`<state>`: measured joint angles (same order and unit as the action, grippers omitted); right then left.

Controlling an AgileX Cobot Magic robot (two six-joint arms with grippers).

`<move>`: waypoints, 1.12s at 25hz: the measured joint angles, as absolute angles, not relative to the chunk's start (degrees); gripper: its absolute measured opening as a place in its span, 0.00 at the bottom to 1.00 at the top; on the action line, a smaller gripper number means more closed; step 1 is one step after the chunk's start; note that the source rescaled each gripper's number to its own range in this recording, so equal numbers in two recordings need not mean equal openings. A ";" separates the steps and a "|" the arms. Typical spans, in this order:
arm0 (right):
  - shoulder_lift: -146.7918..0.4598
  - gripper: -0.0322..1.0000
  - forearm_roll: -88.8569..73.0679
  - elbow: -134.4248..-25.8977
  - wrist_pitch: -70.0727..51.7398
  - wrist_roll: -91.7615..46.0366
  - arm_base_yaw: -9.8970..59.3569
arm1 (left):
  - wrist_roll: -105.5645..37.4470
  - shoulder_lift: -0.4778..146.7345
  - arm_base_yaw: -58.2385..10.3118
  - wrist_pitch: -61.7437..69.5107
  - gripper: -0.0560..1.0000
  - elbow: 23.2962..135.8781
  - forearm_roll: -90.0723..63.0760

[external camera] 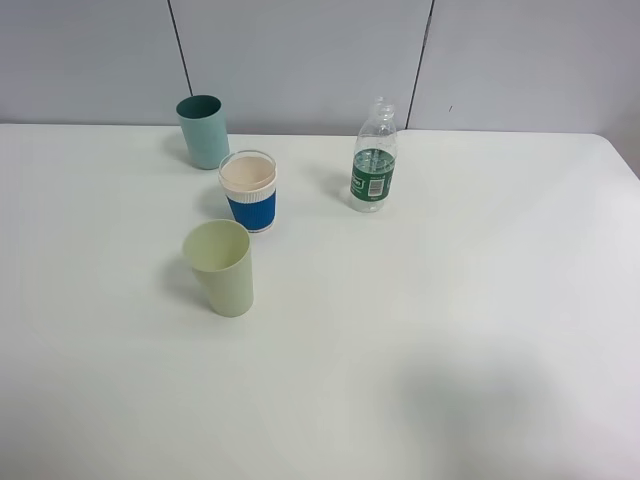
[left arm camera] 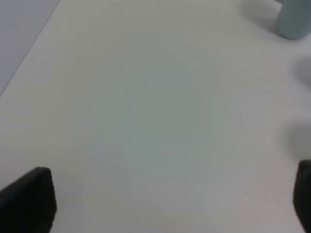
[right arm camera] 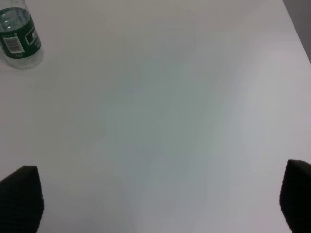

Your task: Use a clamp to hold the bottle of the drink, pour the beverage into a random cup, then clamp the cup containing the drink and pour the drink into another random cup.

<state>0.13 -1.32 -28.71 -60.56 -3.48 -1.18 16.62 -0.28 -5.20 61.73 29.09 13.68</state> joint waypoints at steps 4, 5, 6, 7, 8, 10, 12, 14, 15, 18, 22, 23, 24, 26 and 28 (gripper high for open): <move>0.13 0.94 -1.32 -28.71 -60.56 -3.48 -1.18 | 16.62 -0.28 -5.20 61.73 0.98 29.09 13.68; 0.13 0.94 -1.32 -28.71 -60.56 -3.48 -1.18 | 16.62 -0.28 -5.20 61.73 0.98 29.09 13.68; 0.13 0.94 -1.32 -28.71 -60.56 -3.48 -1.18 | 16.62 -0.28 -5.20 61.73 0.98 29.09 13.68; 0.13 0.94 -1.32 -28.71 -60.56 -3.48 -1.18 | 16.62 -0.28 -5.20 61.73 0.98 29.09 13.68; 0.13 0.94 -1.32 -28.71 -60.56 -3.48 -1.18 | 16.62 -0.28 -5.20 61.73 0.98 29.09 13.68; 0.13 0.94 -1.32 -28.71 -60.56 -3.48 -1.18 | 16.62 -0.28 -5.20 61.73 0.98 29.09 13.68; 0.13 0.94 -1.32 -28.71 -60.56 -3.48 -1.18 | 16.57 -0.28 -5.20 61.73 0.98 29.09 13.68; 0.13 0.94 -1.32 -28.71 -60.56 -3.48 -1.18 | 16.57 -0.28 -5.20 61.73 0.98 29.09 13.68; 0.13 0.94 -1.32 -28.71 -60.56 -3.48 -1.18 | 16.57 -0.28 -5.20 61.73 0.98 29.09 13.68; 0.13 0.94 -1.32 -28.71 -60.56 -3.48 -1.18 | 16.57 -0.28 -5.20 61.73 0.98 29.09 13.68; 0.13 0.94 -1.32 -28.71 -60.56 -3.48 -1.18 | 16.51 -0.28 -5.20 61.73 0.98 29.09 13.68; 0.13 0.94 -1.32 -28.71 -60.56 -3.48 -1.18 | 16.51 -0.28 -5.20 61.73 0.98 29.09 13.68; 0.13 0.94 -1.32 -28.71 -60.56 -3.48 -1.18 | 16.51 -0.28 -5.20 61.73 0.98 29.09 13.68; 0.13 0.94 -1.32 -28.71 -60.56 -3.48 -1.18 | 16.51 -0.28 -5.20 61.73 0.98 29.09 13.68; 0.13 0.94 -1.32 -28.71 -60.56 -3.48 -1.18 | 16.51 -0.28 -5.20 61.73 0.98 29.09 13.68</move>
<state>0.13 -1.32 -28.71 -60.56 -3.48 -1.18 16.51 -0.28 -5.20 61.73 29.09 13.68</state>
